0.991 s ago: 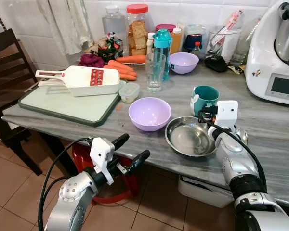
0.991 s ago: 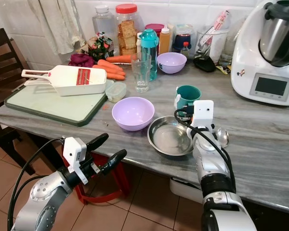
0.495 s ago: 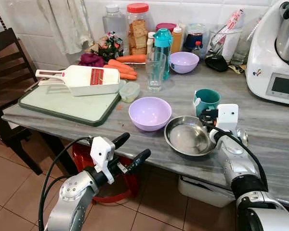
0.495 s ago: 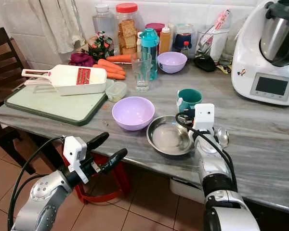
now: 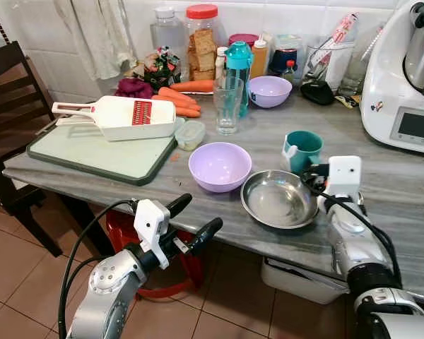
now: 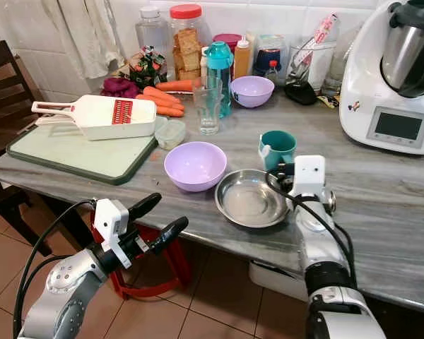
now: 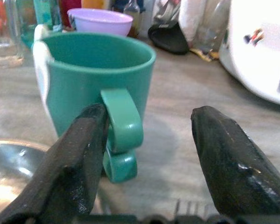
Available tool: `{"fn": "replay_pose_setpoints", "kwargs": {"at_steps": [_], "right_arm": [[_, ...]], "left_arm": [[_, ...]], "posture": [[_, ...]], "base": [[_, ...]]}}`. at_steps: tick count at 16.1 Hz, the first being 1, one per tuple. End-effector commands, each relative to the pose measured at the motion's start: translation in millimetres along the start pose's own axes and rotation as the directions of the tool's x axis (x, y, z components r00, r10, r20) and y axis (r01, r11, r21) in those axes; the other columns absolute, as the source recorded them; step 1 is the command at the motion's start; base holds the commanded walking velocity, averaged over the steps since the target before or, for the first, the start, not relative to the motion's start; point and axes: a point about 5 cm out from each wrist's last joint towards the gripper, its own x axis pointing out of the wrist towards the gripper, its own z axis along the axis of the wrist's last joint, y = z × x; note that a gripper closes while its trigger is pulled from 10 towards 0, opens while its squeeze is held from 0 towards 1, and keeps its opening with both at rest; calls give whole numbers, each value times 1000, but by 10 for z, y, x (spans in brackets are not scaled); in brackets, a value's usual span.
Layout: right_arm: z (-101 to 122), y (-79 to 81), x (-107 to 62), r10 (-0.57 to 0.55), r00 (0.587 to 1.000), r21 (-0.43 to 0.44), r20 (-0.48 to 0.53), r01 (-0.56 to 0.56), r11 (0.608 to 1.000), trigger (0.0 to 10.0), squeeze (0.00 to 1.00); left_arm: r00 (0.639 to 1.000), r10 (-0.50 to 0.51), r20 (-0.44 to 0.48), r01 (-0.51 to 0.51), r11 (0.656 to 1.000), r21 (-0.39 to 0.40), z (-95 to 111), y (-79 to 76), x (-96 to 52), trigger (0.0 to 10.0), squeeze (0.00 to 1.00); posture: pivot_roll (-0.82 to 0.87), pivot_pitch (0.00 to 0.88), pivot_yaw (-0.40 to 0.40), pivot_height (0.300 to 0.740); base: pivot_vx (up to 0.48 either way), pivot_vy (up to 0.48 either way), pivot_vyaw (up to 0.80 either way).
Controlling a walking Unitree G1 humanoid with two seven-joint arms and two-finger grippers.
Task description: Setting the table
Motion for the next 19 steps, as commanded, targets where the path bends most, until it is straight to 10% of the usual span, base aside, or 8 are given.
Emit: {"fn": "replay_pose_setpoints", "kwargs": {"at_steps": [1, 9, 14, 19], "right_arm": [[65, -25, 2, -13, 999, -4, 40, 13, 1000, 10000, 1000], [239, 66, -72, -18, 991, 33, 130, 14, 999, 10000, 1000], [364, 82, -246, -54, 975, 83, 214, 37, 996, 10000, 1000], [227, 142, -752, -37, 975, 33, 219, 31, 999, 10000, 1000]], "left_arm": [[1000, -18, -5, 18, 1000, -1, 18, 4, 17, 10000, 0], [1000, -24, -15, 23, 1000, -14, 6, 25, 6, 10000, 0], [977, 210, -27, -209, 978, 22, -22, 282, -10, 10000, 0], [874, 484, -44, -481, 874, 64, -68, 587, -95, 10000, 0]], "posture": [[26, 0, 44, 740], [24, 0, 47, 740], [18, 0, 50, 740], [9, 0, 43, 740]], "base": [[0, 0, 0], [0, 0, 0], [0, 0, 0], [0, 0, 0]]}}
